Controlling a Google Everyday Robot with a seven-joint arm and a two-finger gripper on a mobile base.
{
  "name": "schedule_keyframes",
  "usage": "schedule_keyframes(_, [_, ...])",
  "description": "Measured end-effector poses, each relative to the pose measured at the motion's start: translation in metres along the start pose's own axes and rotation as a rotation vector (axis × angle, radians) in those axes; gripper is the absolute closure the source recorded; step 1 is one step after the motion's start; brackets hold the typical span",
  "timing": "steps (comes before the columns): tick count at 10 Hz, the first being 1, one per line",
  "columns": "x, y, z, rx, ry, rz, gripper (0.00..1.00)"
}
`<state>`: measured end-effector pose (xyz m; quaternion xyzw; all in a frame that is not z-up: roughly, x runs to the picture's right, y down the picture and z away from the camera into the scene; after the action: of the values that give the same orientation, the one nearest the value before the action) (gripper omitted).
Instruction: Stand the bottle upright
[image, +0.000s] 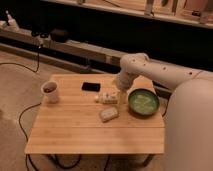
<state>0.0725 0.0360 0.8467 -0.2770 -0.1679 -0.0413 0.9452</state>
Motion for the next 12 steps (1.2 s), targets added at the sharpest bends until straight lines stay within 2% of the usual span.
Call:
schedule_keyframes(2, [-0.005, -0.014, 0.015, 0.004, -0.031, -0.009, 0.2])
schedule_keyframes(4, [-0.013, -0.032, 0.028, 0.009, -0.039, -0.014, 0.2])
schedule_keyframes(7, [-0.019, -0.044, 0.054, -0.01, -0.032, -0.004, 0.2])
schedule_keyframes(12, [-0.014, -0.042, 0.087, -0.064, -0.002, 0.034, 0.2])
